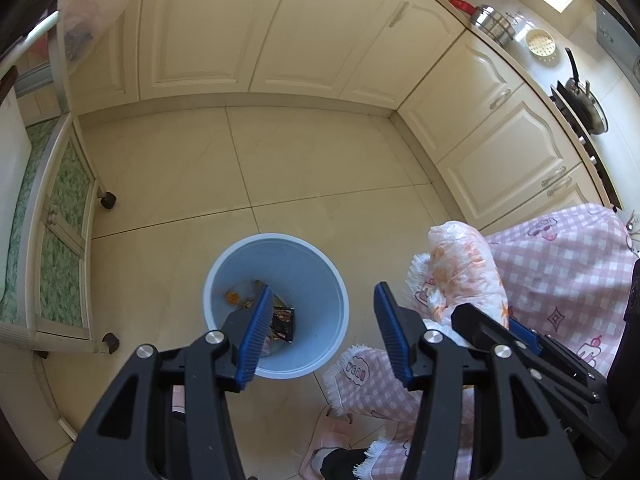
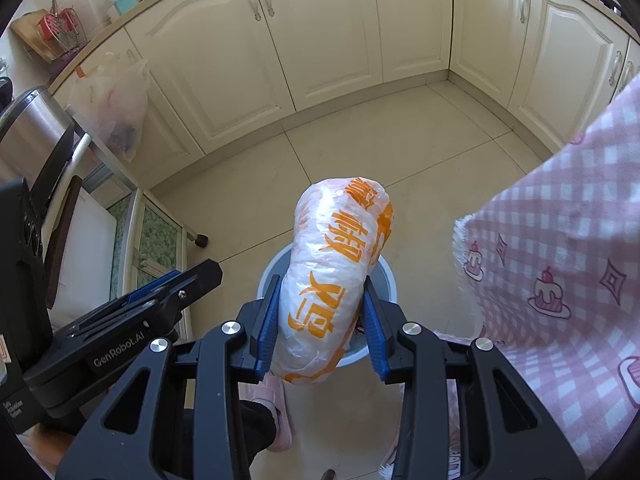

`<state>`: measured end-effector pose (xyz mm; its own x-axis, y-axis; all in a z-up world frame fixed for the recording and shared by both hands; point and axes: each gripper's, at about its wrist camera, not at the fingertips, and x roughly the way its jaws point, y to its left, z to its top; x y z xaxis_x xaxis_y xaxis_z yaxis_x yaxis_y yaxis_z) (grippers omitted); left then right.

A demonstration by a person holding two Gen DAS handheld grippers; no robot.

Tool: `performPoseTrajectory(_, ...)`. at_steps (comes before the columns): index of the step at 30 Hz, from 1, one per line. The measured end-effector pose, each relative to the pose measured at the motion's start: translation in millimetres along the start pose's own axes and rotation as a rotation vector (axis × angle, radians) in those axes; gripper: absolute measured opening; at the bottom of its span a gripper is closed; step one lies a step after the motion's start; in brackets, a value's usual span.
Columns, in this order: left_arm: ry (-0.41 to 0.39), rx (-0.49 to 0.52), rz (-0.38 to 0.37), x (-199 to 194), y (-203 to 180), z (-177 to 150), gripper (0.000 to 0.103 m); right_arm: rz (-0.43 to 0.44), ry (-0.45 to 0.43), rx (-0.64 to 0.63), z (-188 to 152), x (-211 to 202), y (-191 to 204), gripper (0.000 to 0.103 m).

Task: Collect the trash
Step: 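Open the right tool over the bin to drop the orange-printed bag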

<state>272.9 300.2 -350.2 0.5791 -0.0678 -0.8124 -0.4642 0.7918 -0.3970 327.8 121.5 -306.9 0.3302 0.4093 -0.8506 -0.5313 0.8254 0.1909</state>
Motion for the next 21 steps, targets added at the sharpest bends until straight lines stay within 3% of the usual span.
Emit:
performPoseTrajectory(6, -0.017, -0.043, 0.024, -2, 13, 4, 0.053, 0.018, -0.024, 0.0, 11, 6, 8, 0.039)
performPoseTrajectory(10, -0.029, -0.065, 0.029, -5, 19, 6, 0.054, 0.01, -0.05, -0.005, 16, 8, 13, 0.048)
performPoseTrajectory(21, -0.038, -0.032, 0.01, -12, 5, 5, 0.054, -0.026, -0.071, -0.009, 11, -15, 1, 0.048)
